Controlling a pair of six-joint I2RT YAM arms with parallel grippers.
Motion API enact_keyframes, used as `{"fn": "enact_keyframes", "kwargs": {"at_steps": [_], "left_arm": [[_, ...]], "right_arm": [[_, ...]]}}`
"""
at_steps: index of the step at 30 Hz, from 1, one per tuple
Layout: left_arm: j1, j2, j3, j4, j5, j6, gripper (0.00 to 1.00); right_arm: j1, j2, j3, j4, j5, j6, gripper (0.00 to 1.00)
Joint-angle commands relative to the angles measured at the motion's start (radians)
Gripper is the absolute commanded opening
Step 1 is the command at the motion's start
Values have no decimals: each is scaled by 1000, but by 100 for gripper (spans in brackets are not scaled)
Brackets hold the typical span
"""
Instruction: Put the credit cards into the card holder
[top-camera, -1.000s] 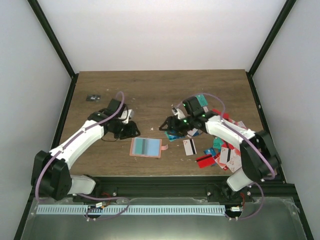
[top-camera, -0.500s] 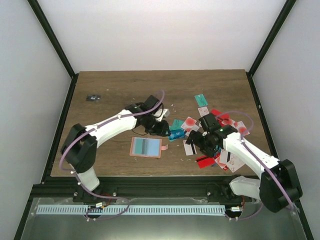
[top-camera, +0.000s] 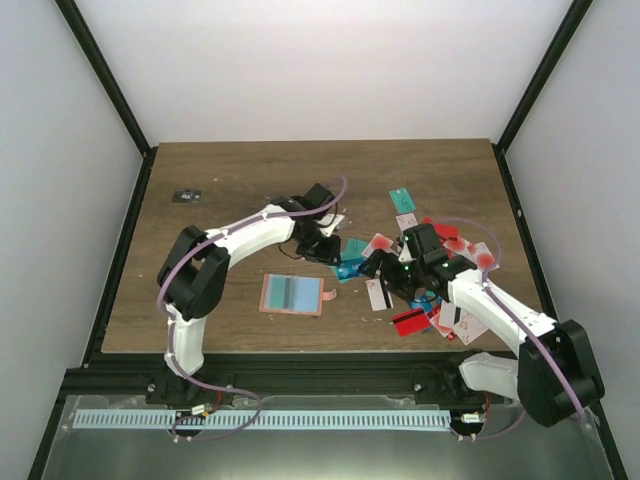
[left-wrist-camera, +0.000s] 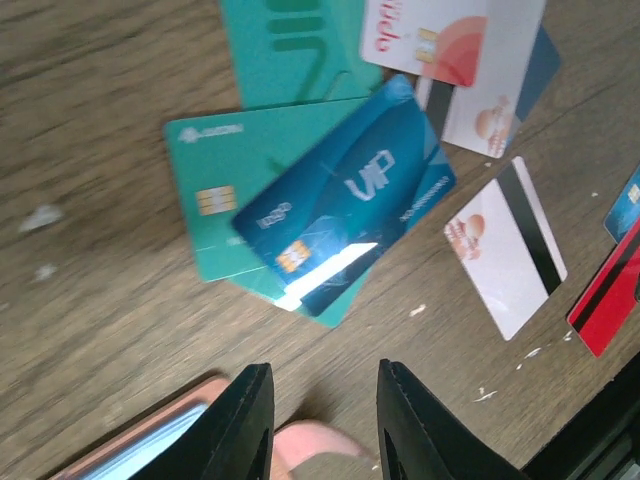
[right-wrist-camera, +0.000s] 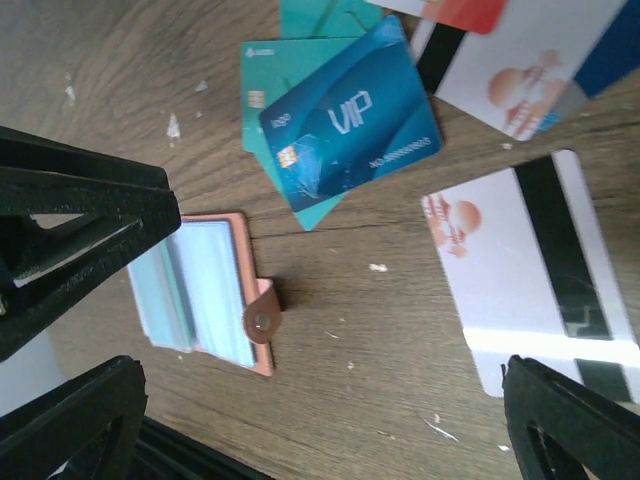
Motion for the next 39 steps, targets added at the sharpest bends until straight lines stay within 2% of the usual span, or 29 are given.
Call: {"fn": "enact_keyframes", "kwargs": {"at_steps": [1,7,12,20,31,39], "left_arm": [[64,-81,-69,23,-7,35,31],[97,-108,-131,88,55,31,30],[98,-83,-115,140,128,19,29],[100,3,-58,177,166,20,28],[100,154,72,115,163,60,27],[98,208,92,112,214,73,26]], "right_arm": [[-21,11,-23,113,-102,-27,99],[-42,30,-57,190,-166,-6,99],[-65,55,-56,208,-185,-17,99],[-85,109,-77,274,-230,-8,99],[-88,187,-99,362,-263,12,99],[-116,245,-105,430,-240,56,97]]}}
